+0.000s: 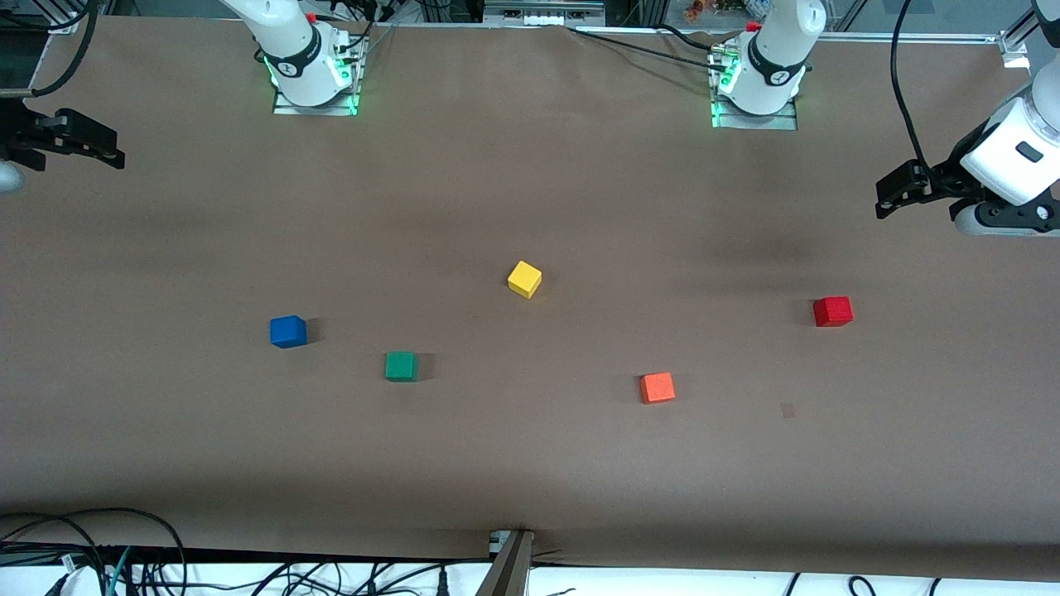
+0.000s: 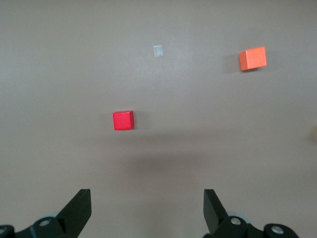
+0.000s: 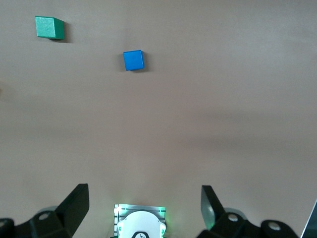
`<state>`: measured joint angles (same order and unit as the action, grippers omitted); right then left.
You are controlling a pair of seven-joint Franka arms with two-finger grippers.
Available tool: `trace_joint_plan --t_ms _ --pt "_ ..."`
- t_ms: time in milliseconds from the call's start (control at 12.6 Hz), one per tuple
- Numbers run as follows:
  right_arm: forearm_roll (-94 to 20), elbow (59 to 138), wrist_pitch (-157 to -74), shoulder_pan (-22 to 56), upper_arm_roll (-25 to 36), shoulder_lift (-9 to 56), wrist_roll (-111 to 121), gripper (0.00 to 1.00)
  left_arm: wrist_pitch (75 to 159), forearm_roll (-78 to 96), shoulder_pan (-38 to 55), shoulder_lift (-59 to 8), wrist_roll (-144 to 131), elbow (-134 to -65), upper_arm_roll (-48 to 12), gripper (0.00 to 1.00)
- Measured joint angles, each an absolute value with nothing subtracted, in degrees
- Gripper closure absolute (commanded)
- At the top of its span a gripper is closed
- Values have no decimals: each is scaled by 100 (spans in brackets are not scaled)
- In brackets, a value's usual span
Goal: Pass red block to right arm, stack on blue
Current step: 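Move the left gripper toward the red cube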
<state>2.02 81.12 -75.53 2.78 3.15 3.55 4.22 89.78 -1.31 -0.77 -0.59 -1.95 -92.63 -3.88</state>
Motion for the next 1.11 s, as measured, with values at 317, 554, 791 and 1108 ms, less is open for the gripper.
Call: trace_joint_plan --t_ms 317,554,791,1108 --pt "202 8112 -7553 278 315 355 422 0 8960 -131 -77 -59 -195 -9263 -388 0" --pt "202 8112 -7553 278 315 355 422 0 8959 -131 -77 -59 -196 -9261 -388 0" --pt "202 8112 -7553 278 315 355 422 0 8959 -131 -77 -59 -196 -9261 -388 0" --pt "202 8112 -7553 275 315 355 422 0 8954 -131 -78 -123 -196 -9256 -391 0"
